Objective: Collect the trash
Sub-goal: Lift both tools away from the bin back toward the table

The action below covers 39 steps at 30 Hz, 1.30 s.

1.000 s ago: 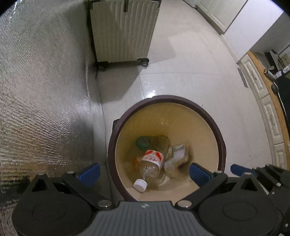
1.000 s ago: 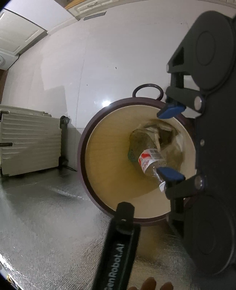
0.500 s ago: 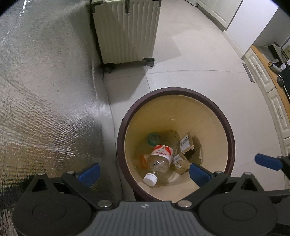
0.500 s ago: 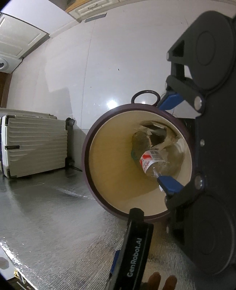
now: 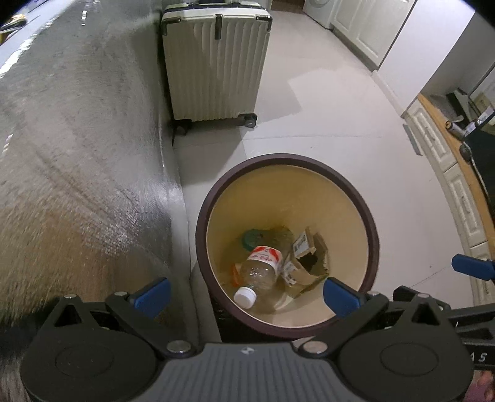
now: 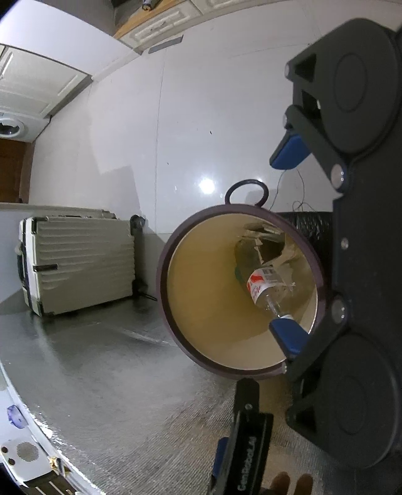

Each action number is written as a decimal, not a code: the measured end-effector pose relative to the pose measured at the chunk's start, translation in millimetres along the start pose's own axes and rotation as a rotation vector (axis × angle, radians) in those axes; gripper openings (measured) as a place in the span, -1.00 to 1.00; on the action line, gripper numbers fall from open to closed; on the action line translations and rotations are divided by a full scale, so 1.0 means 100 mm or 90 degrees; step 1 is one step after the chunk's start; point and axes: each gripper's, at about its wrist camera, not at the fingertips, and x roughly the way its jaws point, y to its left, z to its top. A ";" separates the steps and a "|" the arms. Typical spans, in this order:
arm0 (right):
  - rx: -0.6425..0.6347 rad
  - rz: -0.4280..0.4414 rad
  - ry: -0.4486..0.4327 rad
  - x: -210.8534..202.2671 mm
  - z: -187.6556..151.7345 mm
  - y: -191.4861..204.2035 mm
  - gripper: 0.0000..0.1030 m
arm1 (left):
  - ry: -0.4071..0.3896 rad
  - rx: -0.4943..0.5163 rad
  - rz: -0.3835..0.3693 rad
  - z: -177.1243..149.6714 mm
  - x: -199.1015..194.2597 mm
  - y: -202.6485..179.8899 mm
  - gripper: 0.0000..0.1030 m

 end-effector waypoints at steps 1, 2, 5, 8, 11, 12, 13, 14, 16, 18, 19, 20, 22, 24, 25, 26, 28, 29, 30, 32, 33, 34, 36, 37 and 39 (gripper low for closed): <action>0.000 -0.002 -0.004 -0.03 -0.02 -0.01 1.00 | -0.005 -0.003 -0.004 -0.02 -0.05 0.01 1.00; -0.001 -0.003 -0.008 -0.07 -0.04 -0.02 1.00 | -0.009 -0.005 -0.007 -0.04 -0.08 0.01 1.00; -0.002 -0.006 -0.024 -0.19 -0.10 -0.03 1.00 | -0.020 -0.009 -0.016 -0.10 -0.19 0.03 1.00; 0.002 -0.013 -0.042 -0.31 -0.14 -0.04 1.00 | -0.031 -0.003 -0.020 -0.18 -0.29 0.02 1.00; 0.008 -0.016 -0.062 -0.45 -0.18 -0.07 1.00 | -0.043 0.005 -0.024 -0.25 -0.39 0.00 1.00; 0.010 -0.016 -0.068 -0.49 -0.19 -0.08 1.00 | -0.048 0.008 -0.025 -0.27 -0.42 -0.01 1.00; 0.012 -0.016 -0.073 -0.53 -0.20 -0.09 1.00 | -0.055 0.010 -0.026 -0.30 -0.46 -0.02 1.00; 0.015 -0.017 -0.081 -0.58 -0.22 -0.10 1.00 | -0.060 0.012 -0.027 -0.32 -0.50 -0.02 1.00; 0.019 -0.020 -0.094 -0.67 -0.25 -0.12 1.00 | -0.071 0.017 -0.032 -0.37 -0.57 -0.04 1.00; 0.024 -0.020 -0.108 -0.76 -0.28 -0.16 1.00 | -0.083 0.023 -0.035 -0.43 -0.66 -0.05 1.00; 0.026 -0.019 -0.114 -0.81 -0.29 -0.17 1.00 | -0.088 0.025 -0.037 -0.45 -0.69 -0.06 1.00; 0.029 -0.018 -0.122 -0.86 -0.31 -0.17 1.00 | -0.093 0.027 -0.039 -0.48 -0.73 -0.07 1.00; 0.029 -0.020 -0.138 -0.97 -0.33 -0.17 1.00 | -0.108 0.032 -0.046 -0.54 -0.83 -0.09 1.00; 0.026 -0.021 -0.154 -1.07 -0.36 -0.18 1.00 | -0.123 0.033 -0.049 -0.58 -0.92 -0.09 1.00; 0.025 -0.021 -0.161 -1.12 -0.37 -0.18 1.00 | -0.133 0.033 -0.052 -0.61 -0.98 -0.10 1.00; 0.025 -0.020 -0.170 -1.17 -0.38 -0.18 1.00 | -0.141 0.034 -0.054 -0.63 -1.02 -0.11 1.00; 0.027 -0.018 -0.188 -1.28 -0.41 -0.19 1.00 | -0.162 0.039 -0.056 -0.67 -1.14 -0.13 1.00; 0.027 -0.016 -0.196 -1.33 -0.41 -0.18 1.00 | -0.173 0.041 -0.061 -0.69 -1.21 -0.13 1.00; 0.028 -0.014 -0.203 -1.37 -0.43 -0.18 1.00 | -0.181 0.040 -0.067 -0.70 -1.26 -0.14 1.00; 0.028 -0.012 -0.218 -1.47 -0.45 -0.17 1.00 | -0.204 0.042 -0.068 -0.74 -1.38 -0.15 1.00; 0.027 -0.010 -0.227 -1.52 -0.47 -0.16 1.00 | -0.220 0.045 -0.062 -0.76 -1.45 -0.15 1.00; 0.027 -0.007 -0.236 -1.56 -0.48 -0.16 1.00 | -0.232 0.047 -0.061 -0.78 -1.52 -0.15 1.00; 0.026 -0.004 -0.252 -1.66 -0.50 -0.14 1.00 | -0.251 0.044 -0.064 -0.81 -1.62 -0.13 1.00; 0.025 -0.003 -0.261 -1.71 -0.51 -0.13 1.00 | -0.262 0.043 -0.062 -0.82 -1.68 -0.12 1.00; 0.023 0.000 -0.277 -1.79 -0.52 -0.10 1.00 | -0.287 0.041 -0.058 -0.86 -1.81 -0.07 1.00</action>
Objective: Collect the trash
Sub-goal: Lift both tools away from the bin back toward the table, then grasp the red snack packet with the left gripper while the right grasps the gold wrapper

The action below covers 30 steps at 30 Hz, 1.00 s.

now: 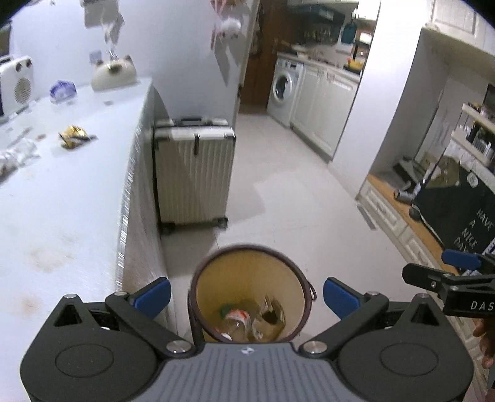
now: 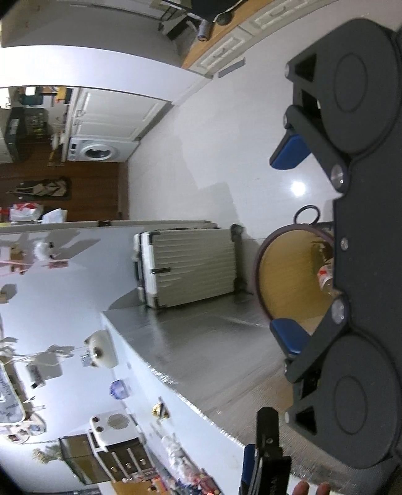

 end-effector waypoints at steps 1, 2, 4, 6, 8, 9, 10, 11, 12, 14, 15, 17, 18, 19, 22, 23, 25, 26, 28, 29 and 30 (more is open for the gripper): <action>-0.001 0.001 -0.008 -0.04 0.02 0.01 1.00 | -0.011 0.000 0.002 0.00 -0.06 0.02 1.00; -0.002 0.003 -0.017 -0.08 0.04 0.03 1.00 | -0.021 -0.001 0.006 0.01 -0.12 0.04 1.00; -0.002 0.008 -0.036 -0.15 0.08 0.06 1.00 | -0.042 -0.002 0.014 0.02 -0.25 0.09 1.00; -0.003 0.014 -0.052 -0.19 0.13 0.10 1.00 | -0.065 -0.007 0.024 0.03 -0.38 0.18 1.00; -0.005 0.019 -0.073 -0.23 0.18 0.17 1.00 | -0.085 -0.011 0.038 0.04 -0.50 0.26 1.00; -0.007 0.025 -0.085 -0.24 0.21 0.20 1.00 | -0.095 -0.013 0.044 0.04 -0.56 0.31 1.00; -0.008 0.029 -0.093 -0.25 0.22 0.24 1.00 | -0.106 -0.015 0.048 0.04 -0.62 0.37 1.00; -0.010 0.035 -0.104 -0.26 0.25 0.28 1.00 | -0.114 -0.018 0.051 0.05 -0.67 0.44 1.00; -0.011 0.041 -0.112 -0.26 0.27 0.32 1.00 | -0.123 -0.021 0.059 0.05 -0.73 0.51 1.00; -0.013 0.053 -0.123 -0.24 0.31 0.42 1.00 | -0.137 -0.025 0.074 0.05 -0.83 0.63 1.00; -0.015 0.059 -0.128 -0.22 0.33 0.47 1.00 | -0.146 -0.023 0.087 0.05 -0.89 0.71 1.00; -0.023 0.071 -0.134 -0.18 0.36 0.60 1.00 | -0.161 -0.021 0.107 0.05 -0.96 0.84 1.00; -0.029 0.077 -0.138 -0.16 0.38 0.67 1.00 | -0.167 -0.022 0.116 0.05 -1.00 0.94 1.00; -0.036 0.083 -0.144 -0.13 0.40 0.74 1.00 | -0.172 -0.027 0.126 0.06 -1.04 1.03 1.00; -0.062 0.095 -0.162 -0.04 0.46 0.95 1.00 | -0.181 -0.036 0.159 0.04 -1.12 1.33 1.00; -0.069 0.098 -0.163 0.00 0.48 1.02 1.00 | -0.182 -0.040 0.166 0.04 -1.14 1.43 1.00; -0.077 0.107 -0.164 0.07 0.53 1.14 1.00 | -0.190 -0.047 0.176 0.03 -1.19 1.63 1.00; -0.079 0.111 -0.165 0.10 0.54 1.19 1.00 | -0.196 -0.051 0.174 0.02 -1.20 1.76 1.00; -0.086 0.121 -0.173 0.18 0.59 1.32 1.00 | -0.206 -0.057 0.167 0.02 -1.23 1.99 1.00; -0.089 0.125 -0.176 0.20 0.61 1.38 1.00 | -0.209 -0.060 0.165 0.03 -1.23 2.09 1.00; -0.093 0.130 -0.181 0.24 0.64 1.45 1.00 | -0.211 -0.061 0.163 0.04 -1.22 2.19 1.00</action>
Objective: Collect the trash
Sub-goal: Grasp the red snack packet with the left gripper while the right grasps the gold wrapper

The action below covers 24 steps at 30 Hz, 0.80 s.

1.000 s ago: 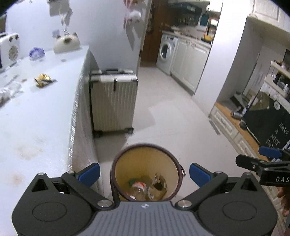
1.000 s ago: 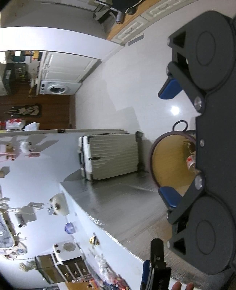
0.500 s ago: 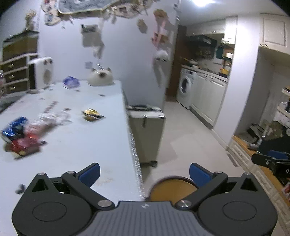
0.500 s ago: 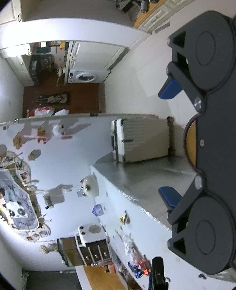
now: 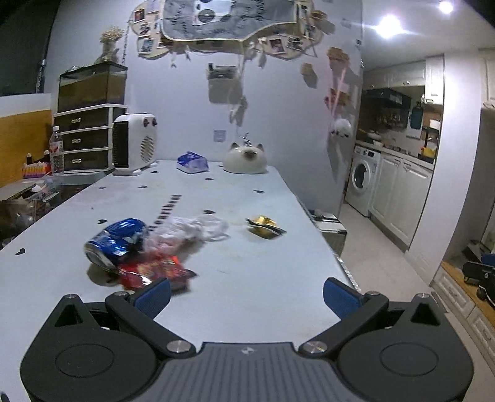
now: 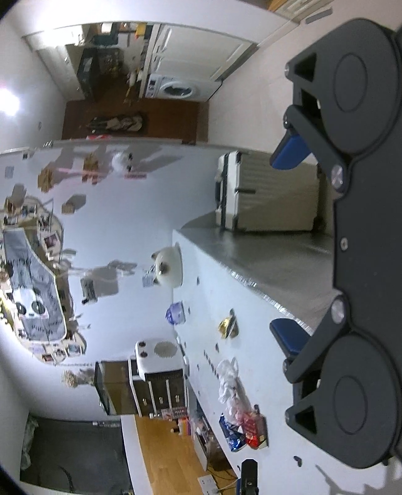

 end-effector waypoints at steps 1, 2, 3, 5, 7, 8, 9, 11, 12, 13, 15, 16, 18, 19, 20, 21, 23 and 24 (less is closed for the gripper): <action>-0.003 0.005 -0.006 0.04 0.02 0.05 1.00 | -0.001 -0.001 -0.004 0.01 0.04 0.11 1.00; -0.003 0.012 -0.012 0.09 0.04 0.10 1.00 | -0.001 0.000 -0.007 0.02 0.08 0.19 1.00; -0.002 0.020 -0.019 0.14 0.06 0.15 1.00 | 0.002 0.001 -0.012 0.03 0.13 0.28 1.00; -0.002 0.035 -0.032 0.24 0.12 0.25 1.00 | 0.011 0.009 -0.020 0.06 0.26 0.45 1.00; -0.013 0.047 -0.030 0.36 0.16 0.36 1.00 | 0.023 0.021 -0.024 0.08 0.40 0.61 1.00; -0.019 0.051 -0.031 0.40 0.17 0.41 1.00 | 0.032 0.024 -0.026 0.09 0.48 0.68 1.00; -0.026 0.054 -0.031 0.45 0.19 0.46 1.00 | 0.039 0.026 -0.029 0.09 0.54 0.75 1.00; -0.043 0.063 -0.028 0.56 0.24 0.57 1.00 | 0.049 0.026 -0.030 0.11 0.71 0.92 1.00; -0.051 0.066 -0.026 0.60 0.27 0.62 1.00 | 0.052 0.022 -0.030 0.12 0.78 1.01 1.00; -0.058 0.069 -0.024 0.66 0.29 0.66 1.00 | 0.055 0.016 -0.032 0.11 0.85 1.06 1.00; -0.070 0.075 -0.022 0.77 0.35 0.74 1.00 | 0.061 -0.001 -0.043 0.10 1.00 1.19 1.00; -0.074 0.076 -0.020 0.82 0.38 0.76 1.00 | 0.065 -0.008 -0.048 0.10 1.06 1.23 1.00; -0.083 0.077 -0.018 0.93 0.43 0.82 1.00 | 0.072 -0.019 -0.068 0.09 1.20 1.32 1.00; -0.087 0.079 -0.017 1.00 0.47 0.85 1.00 | 0.074 -0.022 -0.079 0.09 1.25 1.33 1.00; -0.091 0.082 -0.015 1.07 0.50 0.87 1.00 | 0.076 -0.023 -0.086 0.09 1.29 1.34 1.00; -0.095 0.086 -0.013 1.14 0.53 0.88 1.00 | 0.079 -0.025 -0.095 0.08 1.33 1.36 1.00; -0.100 0.091 -0.009 1.31 0.58 0.91 1.00 | 0.088 -0.030 -0.115 0.04 1.37 1.37 1.00; -0.102 0.093 -0.008 1.39 0.61 0.91 1.00 | 0.093 -0.032 -0.129 0.02 1.37 1.37 1.00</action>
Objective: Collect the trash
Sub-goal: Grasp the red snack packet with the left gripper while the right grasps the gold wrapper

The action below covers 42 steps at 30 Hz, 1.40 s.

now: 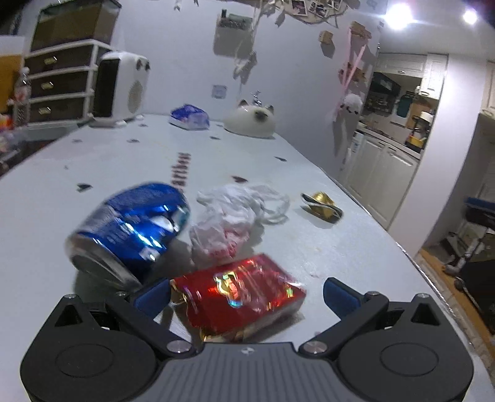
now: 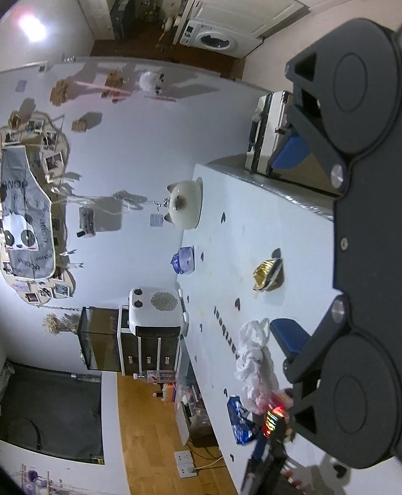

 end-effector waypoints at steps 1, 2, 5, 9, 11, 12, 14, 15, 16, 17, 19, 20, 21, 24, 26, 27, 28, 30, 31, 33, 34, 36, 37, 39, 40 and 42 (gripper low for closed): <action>-0.004 -0.001 0.001 0.08 0.02 -0.01 1.00 | 0.003 0.001 -0.014 -0.02 -0.01 -0.01 1.00; -0.007 -0.004 0.003 0.16 0.03 -0.01 1.00 | 0.005 0.003 -0.028 -0.04 -0.04 -0.03 1.00; -0.021 -0.006 0.015 0.39 0.03 -0.02 1.00 | 0.013 0.020 -0.064 -0.11 -0.13 -0.13 1.00; -0.030 0.007 0.037 0.65 0.00 0.01 1.00 | 0.030 0.052 -0.118 -0.22 -0.22 -0.30 1.00; -0.028 0.014 0.043 0.76 -0.01 0.03 1.00 | 0.042 0.067 -0.146 -0.26 -0.26 -0.40 1.00; -0.027 0.020 0.048 0.82 -0.02 0.04 1.00 | 0.049 0.075 -0.160 -0.28 -0.28 -0.44 1.00; -0.031 0.029 0.056 0.92 -0.03 0.07 0.96 | 0.068 0.093 -0.177 -0.29 -0.29 -0.54 1.00; -0.038 0.033 0.058 0.97 -0.03 0.10 0.89 | 0.080 0.106 -0.178 -0.30 -0.31 -0.59 1.00; -0.047 0.040 0.062 1.02 -0.02 0.12 0.85 | 0.092 0.120 -0.172 -0.31 -0.33 -0.65 1.00; -0.055 0.046 0.066 1.06 -0.01 0.14 0.84 | 0.103 0.127 -0.159 -0.31 -0.36 -0.69 1.00; -0.071 0.056 0.072 1.16 0.02 0.18 0.80 | 0.113 0.133 -0.129 -0.32 -0.43 -0.77 1.00; -0.080 0.058 0.076 1.21 0.04 0.19 0.78 | 0.106 0.135 -0.122 -0.32 -0.48 -0.80 1.00; -0.091 0.062 0.080 1.25 0.05 0.21 0.72 | 0.097 0.134 -0.115 -0.31 -0.53 -0.81 1.00; -0.124 0.078 0.086 1.41 0.10 0.26 0.60 | 0.074 0.122 -0.055 -0.21 -0.55 -0.83 1.00; -0.146 0.084 0.087 1.53 0.11 0.31 0.56 | 0.062 0.108 -0.009 -0.13 -0.50 -0.80 1.00; -0.154 0.088 0.089 1.58 0.10 0.34 0.53 | 0.059 0.096 0.014 -0.09 -0.44 -0.77 1.00; -0.162 0.090 0.092 1.63 0.10 0.37 0.52 | 0.057 0.085 0.029 -0.05 -0.39 -0.74 1.00; -0.167 0.098 0.102 1.74 0.08 0.42 0.52 | 0.057 0.070 0.058 0.00 -0.25 -0.69 1.00; -0.164 0.102 0.107 1.78 0.07 0.43 0.52 | 0.060 0.065 0.067 0.01 -0.21 -0.67 1.00; -0.157 0.110 0.113 1.86 0.04 0.45 0.44 | 0.065 0.054 0.076 0.02 -0.09 -0.62 1.00; -0.153 0.112 0.117 1.90 0.04 0.45 0.35 | 0.068 0.044 0.074 0.01 -0.02 -0.59 1.00; -0.143 0.108 0.128 1.99 0.02 0.43 0.22 | 0.068 0.028 0.075 -0.02 0.07 -0.57 1.00; -0.140 0.105 0.137 2.03 0.00 0.43 0.11 | 0.067 0.023 0.078 -0.05 0.09 -0.58 0.99; -0.135 0.106 0.149 2.09 -0.01 0.41 0.04 | 0.074 0.018 0.089 -0.09 0.15 -0.59 0.97; -0.129 0.110 0.150 2.11 0.00 0.40 0.01 | 0.070 0.030 0.097 -0.10 0.15 -0.61 0.96; -0.108 0.110 0.159 2.13 0.01 0.37 -0.17 | 0.068 0.032 0.104 -0.11 0.15 -0.62 0.90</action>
